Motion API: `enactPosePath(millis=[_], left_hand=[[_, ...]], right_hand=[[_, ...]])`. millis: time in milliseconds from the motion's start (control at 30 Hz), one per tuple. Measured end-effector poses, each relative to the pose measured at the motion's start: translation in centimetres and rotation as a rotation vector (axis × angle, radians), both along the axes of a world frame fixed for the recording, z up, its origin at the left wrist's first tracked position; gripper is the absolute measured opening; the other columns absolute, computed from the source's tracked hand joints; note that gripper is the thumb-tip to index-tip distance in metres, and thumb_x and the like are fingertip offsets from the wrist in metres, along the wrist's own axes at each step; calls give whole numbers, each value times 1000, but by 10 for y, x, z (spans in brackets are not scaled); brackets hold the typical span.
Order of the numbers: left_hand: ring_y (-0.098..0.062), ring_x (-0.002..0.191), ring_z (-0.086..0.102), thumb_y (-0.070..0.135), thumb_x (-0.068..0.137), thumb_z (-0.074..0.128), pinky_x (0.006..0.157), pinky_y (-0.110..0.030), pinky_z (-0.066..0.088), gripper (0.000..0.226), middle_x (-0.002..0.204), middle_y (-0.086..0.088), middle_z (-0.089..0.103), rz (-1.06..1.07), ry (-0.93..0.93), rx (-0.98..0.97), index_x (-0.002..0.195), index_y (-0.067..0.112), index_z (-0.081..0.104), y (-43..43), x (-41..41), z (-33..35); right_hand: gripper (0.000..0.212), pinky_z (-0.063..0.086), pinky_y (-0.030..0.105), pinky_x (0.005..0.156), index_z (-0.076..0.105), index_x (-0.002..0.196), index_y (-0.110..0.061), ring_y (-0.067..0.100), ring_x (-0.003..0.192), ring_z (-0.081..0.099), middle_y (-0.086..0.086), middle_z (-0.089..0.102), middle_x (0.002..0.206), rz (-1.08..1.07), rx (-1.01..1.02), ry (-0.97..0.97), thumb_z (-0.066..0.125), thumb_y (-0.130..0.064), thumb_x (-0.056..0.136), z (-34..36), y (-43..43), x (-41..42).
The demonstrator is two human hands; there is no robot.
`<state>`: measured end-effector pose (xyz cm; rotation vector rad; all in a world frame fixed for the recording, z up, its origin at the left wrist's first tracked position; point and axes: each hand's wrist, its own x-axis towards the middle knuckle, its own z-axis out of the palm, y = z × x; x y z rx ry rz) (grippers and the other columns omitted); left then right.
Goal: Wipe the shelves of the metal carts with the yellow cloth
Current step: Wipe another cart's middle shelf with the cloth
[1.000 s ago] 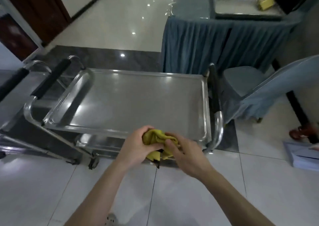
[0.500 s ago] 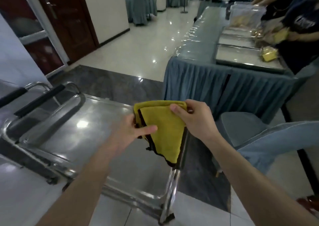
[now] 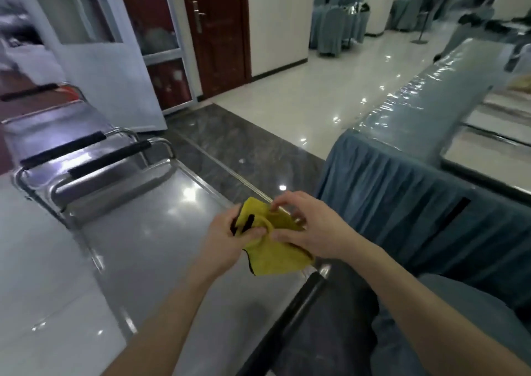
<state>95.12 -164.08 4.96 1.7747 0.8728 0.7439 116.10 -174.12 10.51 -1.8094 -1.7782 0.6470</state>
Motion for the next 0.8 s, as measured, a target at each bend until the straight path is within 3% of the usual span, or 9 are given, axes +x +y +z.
enactPosePath(millis=[100, 200, 333, 400, 500, 600, 667, 800], left_hand=[[-22, 76, 63, 27, 80, 87, 69, -48, 52, 22, 81, 2, 67, 128, 32, 85, 96, 26, 71, 1, 30, -3], [-18, 79, 68, 28, 79, 84, 71, -44, 55, 21, 83, 5, 71, 310, 8, 25, 94, 29, 71, 1, 53, -3], [-13, 84, 72, 21, 85, 90, 74, -30, 56, 26, 90, 3, 76, 398, 18, 13, 104, 19, 72, 5, 71, 2], [-14, 95, 77, 17, 95, 82, 81, -27, 59, 22, 101, -1, 80, 418, -44, -66, 114, 17, 71, 9, 72, 7], [-19, 105, 77, 33, 110, 58, 93, -35, 60, 22, 111, -3, 81, 521, -92, -153, 125, 21, 71, 22, 76, 9], [-14, 100, 78, 29, 114, 52, 86, -26, 57, 22, 107, 1, 82, 701, -139, -144, 123, 25, 72, 48, 87, 4], [-10, 96, 78, 20, 114, 52, 81, -20, 55, 21, 103, 2, 82, 703, -141, -113, 118, 23, 72, 64, 101, 3], [-12, 85, 76, 15, 114, 51, 73, -21, 57, 21, 96, -3, 81, 742, -241, -127, 118, 13, 72, 88, 128, 4]], right_hand=[[21, 59, 39, 89, 63, 111, -41, 3, 97, 63, -21, 63, 108, 87, 98, -72, 76, -41, 95, -10, 33, 28], [24, 57, 36, 86, 59, 114, -34, 8, 96, 63, -16, 64, 107, 176, 169, -50, 74, -39, 95, -18, 56, 51], [18, 52, 33, 89, 65, 109, -26, 11, 98, 60, -12, 60, 110, 361, 224, -69, 76, -34, 97, -24, 99, 66], [13, 49, 30, 86, 62, 103, -25, 10, 94, 58, -12, 59, 107, 441, 225, -59, 74, -30, 98, -22, 125, 71], [17, 41, 27, 77, 53, 97, -28, 8, 88, 54, -14, 55, 99, 567, 201, -85, 69, -27, 101, -22, 157, 77], [19, 39, 25, 69, 48, 96, -27, 10, 81, 53, -10, 55, 91, 636, 208, -18, 66, -24, 102, -17, 184, 86], [18, 41, 27, 67, 47, 98, -24, 12, 78, 52, -7, 56, 89, 652, 231, -1, 64, -21, 103, -10, 203, 90], [18, 32, 33, 64, 44, 101, -22, 15, 72, 52, -6, 55, 81, 703, 214, -109, 62, -22, 105, -3, 252, 93]])
